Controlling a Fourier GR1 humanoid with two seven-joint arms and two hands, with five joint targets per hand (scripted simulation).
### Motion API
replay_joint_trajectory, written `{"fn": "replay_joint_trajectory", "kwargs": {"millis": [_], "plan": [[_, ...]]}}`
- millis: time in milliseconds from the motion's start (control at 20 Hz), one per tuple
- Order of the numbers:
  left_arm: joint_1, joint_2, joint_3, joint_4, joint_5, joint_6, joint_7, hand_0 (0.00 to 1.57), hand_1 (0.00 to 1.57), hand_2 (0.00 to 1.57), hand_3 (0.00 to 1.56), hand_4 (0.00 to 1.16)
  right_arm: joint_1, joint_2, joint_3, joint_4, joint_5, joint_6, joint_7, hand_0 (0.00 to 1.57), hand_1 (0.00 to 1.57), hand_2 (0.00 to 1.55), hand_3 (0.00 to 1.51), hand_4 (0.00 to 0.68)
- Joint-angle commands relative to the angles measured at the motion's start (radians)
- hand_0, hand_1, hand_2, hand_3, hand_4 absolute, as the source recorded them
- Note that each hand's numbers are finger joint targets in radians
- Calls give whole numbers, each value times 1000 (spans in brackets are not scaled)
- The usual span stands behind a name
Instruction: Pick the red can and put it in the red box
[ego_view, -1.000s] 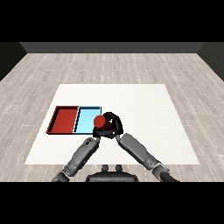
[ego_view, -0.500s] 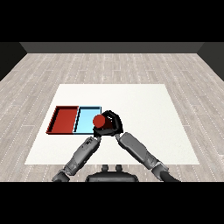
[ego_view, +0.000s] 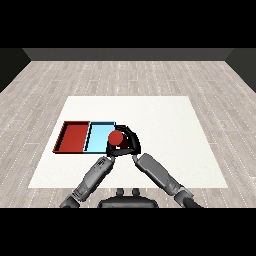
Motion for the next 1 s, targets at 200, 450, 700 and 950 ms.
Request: {"fn": "replay_joint_trajectory", "kwargs": {"millis": [200,450,700,950], "plan": [[-6,-5,18,-18,-30,0,7,1571,1571,1555,1481,1131,29,7,-52,-43,87,64,50,0,0,0,0,0],[16,-6,18,15,4,-14,-14,1571,1571,1571,1509,1145,18,7,-80,-25,51,35,10,0,0,0,0,0],[46,11,59,-27,-45,-28,32,1571,1571,1571,1489,1144,116,-96,-226,-141,41,143,-8,0,0,0,0,0],[47,87,121,-36,-48,-75,11,1571,1571,1571,1481,1140,276,-186,-214,-443,67,107,76,0,0,0,0,0]]}}
